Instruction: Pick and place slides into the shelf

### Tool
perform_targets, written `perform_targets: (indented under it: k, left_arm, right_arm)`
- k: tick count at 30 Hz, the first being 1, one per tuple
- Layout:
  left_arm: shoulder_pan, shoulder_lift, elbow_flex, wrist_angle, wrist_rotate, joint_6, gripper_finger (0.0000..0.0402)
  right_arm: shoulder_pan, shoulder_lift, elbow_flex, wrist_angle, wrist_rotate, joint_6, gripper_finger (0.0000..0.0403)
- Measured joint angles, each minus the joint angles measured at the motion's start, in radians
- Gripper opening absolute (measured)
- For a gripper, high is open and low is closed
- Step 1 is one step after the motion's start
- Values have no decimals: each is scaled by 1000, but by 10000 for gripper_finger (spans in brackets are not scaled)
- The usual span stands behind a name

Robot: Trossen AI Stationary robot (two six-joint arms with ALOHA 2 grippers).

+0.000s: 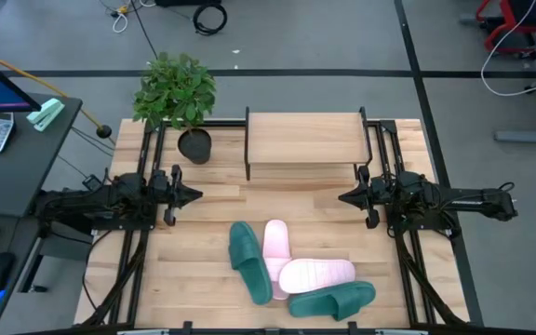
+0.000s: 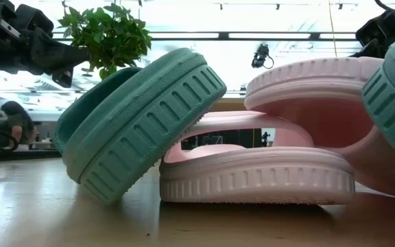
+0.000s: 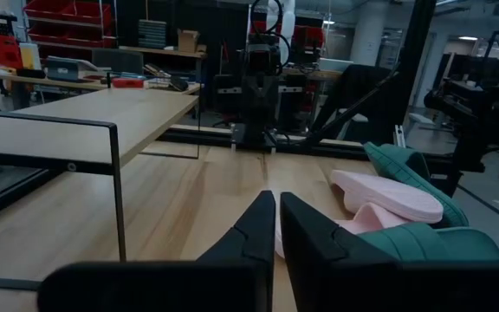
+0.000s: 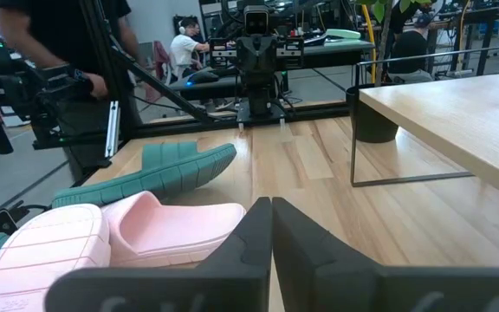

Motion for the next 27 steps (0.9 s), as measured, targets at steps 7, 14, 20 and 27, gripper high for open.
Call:
perform_targets:
  k: [7,14,20,27]
  left_arm:
    - [0,0,0,0,0,0,32]
    - [0,0,0,0,0,0,34]
    - [0,0,0,0,0,0,23]
    - [0,0,0,0,0,0,32]
  right_arm:
    - [0,0,0,0,0,0,18]
    - [0,0,0,0,0,0,18]
    - [0,0,0,0,0,0,18]
    - [0,0,0,0,0,0,18]
